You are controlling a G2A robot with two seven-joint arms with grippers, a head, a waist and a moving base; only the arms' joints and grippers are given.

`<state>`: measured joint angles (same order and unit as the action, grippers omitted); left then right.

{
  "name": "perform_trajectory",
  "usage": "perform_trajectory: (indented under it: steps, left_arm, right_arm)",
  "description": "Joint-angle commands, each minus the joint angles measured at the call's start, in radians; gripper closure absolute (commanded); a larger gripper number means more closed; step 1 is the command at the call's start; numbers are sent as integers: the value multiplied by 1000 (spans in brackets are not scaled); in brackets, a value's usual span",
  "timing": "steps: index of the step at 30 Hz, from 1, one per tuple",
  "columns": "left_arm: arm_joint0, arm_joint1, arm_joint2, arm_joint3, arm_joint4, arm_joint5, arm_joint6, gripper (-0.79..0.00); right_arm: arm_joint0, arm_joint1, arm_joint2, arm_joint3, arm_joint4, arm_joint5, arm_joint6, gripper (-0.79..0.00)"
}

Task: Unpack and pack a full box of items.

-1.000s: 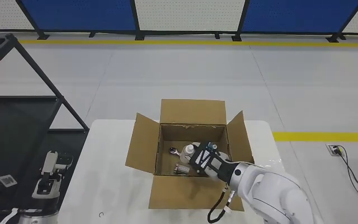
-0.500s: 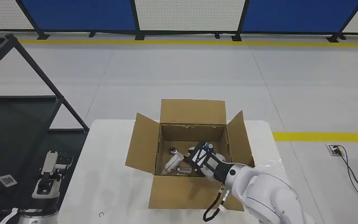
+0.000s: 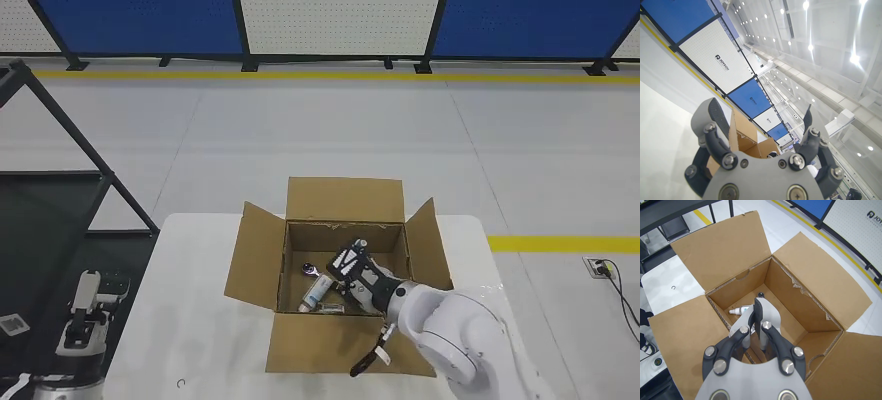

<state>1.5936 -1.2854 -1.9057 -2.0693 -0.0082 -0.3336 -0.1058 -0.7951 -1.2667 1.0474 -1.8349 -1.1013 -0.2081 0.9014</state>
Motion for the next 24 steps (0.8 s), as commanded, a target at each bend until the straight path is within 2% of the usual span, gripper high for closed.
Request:
perform_trajectory:
  steps: [1, 2, 17, 24]
  left_arm:
    - [7, -1, 2, -6, -1, 1, 11, -785]
    - [11, -2, 2, -8, 1, 0, 17, -785]
    - [31, -5, 5, -15, 12, 0, 46, -785]
    - [31, -5, 5, -15, 12, 0, 46, -785]
  right_arm:
    - [54, -11, -22, 61, 26, 41, 27, -643]
    - [78, -16, -33, 86, 46, 54, 39, -785]
    - [76, -21, -43, 110, 81, 61, 29, -785]
    - [241, -75, -148, 353, 161, 245, 102, -785]
